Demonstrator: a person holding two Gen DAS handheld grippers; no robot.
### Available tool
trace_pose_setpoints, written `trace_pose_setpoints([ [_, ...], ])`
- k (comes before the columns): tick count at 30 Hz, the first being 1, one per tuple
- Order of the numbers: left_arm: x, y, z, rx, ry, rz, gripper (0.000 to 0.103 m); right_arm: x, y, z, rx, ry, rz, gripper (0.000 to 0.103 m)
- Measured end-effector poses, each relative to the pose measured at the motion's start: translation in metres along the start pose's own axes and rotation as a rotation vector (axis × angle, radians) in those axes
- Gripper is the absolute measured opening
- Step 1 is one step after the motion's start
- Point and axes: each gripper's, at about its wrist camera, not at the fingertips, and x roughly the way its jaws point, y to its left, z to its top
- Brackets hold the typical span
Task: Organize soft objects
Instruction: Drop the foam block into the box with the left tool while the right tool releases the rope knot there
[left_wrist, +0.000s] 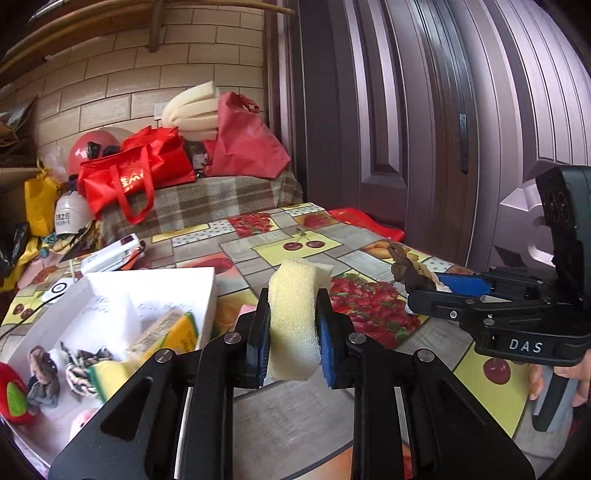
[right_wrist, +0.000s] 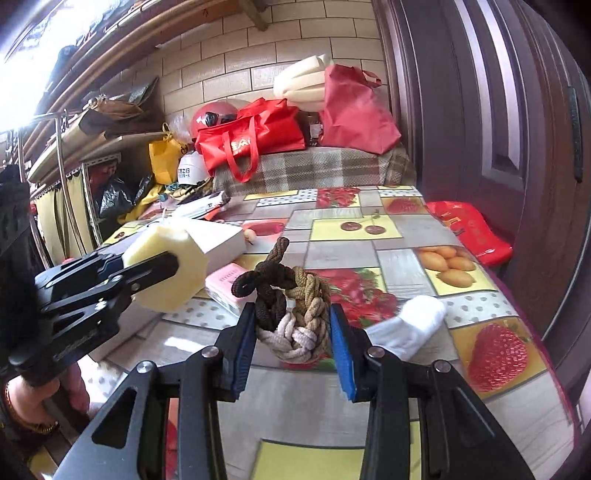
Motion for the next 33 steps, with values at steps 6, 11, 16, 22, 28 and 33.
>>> trace_pose_setpoints([
  [6,-0.010,0.027,-0.001,-0.044,-0.011,0.036,0.021,0.011,0.015,0.005,0.012,0.002,0.029,0.039],
  [11,-0.021,0.056,0.006,-0.125,-0.050,0.055,0.021,0.019,0.030,0.013,0.012,-0.009,0.050,0.039],
  [16,-0.029,0.086,0.011,-0.183,-0.075,0.092,0.021,0.025,0.043,0.030,0.023,-0.029,0.079,0.038],
  [22,-0.037,0.133,0.013,-0.244,-0.090,0.174,0.022,0.042,0.063,0.054,0.027,-0.031,0.137,0.038],
  [28,-0.042,0.185,0.005,-0.362,-0.078,0.244,0.022,0.065,0.096,0.067,-0.004,-0.013,0.188,0.038],
  [33,-0.046,0.213,-0.005,-0.453,-0.067,0.266,0.022,0.084,0.117,0.074,-0.007,0.009,0.226,0.038],
])
